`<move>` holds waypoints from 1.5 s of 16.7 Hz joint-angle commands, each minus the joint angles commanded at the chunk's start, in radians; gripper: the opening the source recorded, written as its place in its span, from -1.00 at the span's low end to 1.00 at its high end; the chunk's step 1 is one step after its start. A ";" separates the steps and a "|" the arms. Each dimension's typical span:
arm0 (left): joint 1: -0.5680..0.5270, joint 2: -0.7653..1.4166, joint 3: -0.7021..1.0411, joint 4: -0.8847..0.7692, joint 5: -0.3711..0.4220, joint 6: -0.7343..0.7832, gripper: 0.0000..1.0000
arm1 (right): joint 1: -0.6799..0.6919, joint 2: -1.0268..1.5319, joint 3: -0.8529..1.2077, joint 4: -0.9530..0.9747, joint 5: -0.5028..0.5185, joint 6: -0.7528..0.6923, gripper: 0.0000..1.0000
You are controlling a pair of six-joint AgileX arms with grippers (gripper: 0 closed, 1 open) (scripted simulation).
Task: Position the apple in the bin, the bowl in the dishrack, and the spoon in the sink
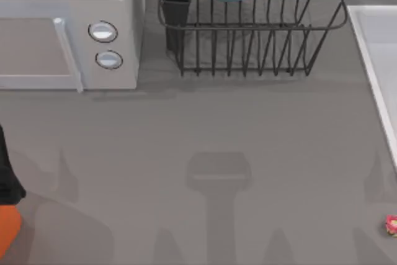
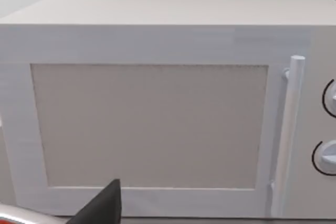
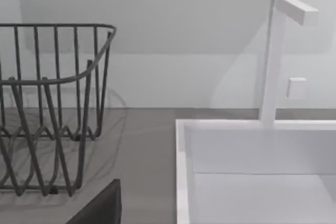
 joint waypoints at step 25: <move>0.000 0.000 0.000 0.000 0.000 0.000 1.00 | -0.006 1.246 0.763 -1.030 -0.004 -1.108 1.00</move>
